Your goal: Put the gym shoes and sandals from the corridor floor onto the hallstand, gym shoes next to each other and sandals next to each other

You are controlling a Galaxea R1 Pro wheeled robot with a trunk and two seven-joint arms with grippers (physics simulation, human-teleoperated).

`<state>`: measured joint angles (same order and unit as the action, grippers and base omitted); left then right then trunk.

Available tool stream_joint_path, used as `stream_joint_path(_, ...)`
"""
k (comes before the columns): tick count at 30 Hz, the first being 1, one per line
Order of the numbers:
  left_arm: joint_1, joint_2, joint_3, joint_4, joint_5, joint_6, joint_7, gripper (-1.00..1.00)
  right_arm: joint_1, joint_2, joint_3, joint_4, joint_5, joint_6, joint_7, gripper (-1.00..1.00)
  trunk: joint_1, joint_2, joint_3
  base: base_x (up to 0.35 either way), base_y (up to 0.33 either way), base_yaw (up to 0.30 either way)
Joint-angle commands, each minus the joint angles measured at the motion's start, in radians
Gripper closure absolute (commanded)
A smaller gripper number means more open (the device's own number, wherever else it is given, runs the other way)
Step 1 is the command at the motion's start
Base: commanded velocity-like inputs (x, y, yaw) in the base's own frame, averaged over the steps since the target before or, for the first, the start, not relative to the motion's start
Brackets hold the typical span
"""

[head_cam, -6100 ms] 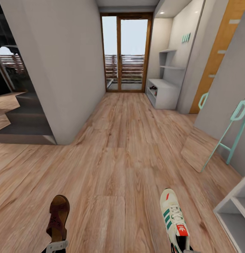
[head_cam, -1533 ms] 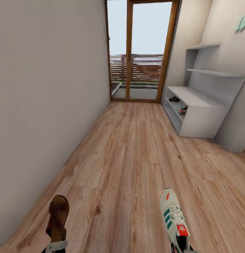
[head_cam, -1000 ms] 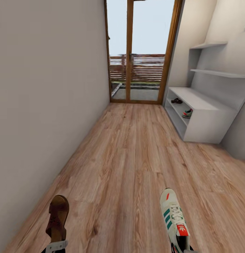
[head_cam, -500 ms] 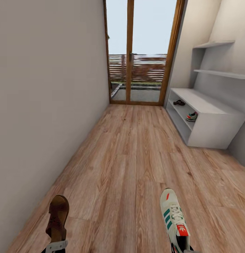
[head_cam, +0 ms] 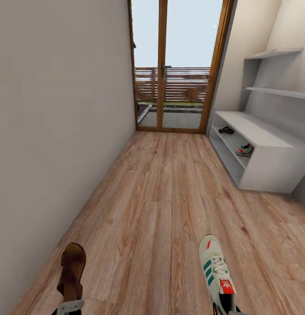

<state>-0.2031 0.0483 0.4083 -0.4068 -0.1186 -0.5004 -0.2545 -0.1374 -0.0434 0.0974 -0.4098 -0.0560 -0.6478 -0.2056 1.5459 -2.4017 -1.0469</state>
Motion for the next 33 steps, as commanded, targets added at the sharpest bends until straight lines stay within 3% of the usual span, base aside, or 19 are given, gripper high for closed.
stream_joint_path(1,-0.001,-0.001,0.009,0.0,-0.013,-0.004,-0.005,1.0,-0.001,-0.001,0.008,0.0,-0.005,-0.003,-0.006,1.0,0.0,0.0,-0.001,0.339,0.0,0.0)
stream_joint_path(33,-0.001,-0.001,0.009,0.0,-0.013,-0.004,-0.005,1.0,-0.001,-0.001,0.008,0.0,-0.005,-0.003,-0.006,1.0,0.0,0.0,-0.001,0.339,0.0,0.0)
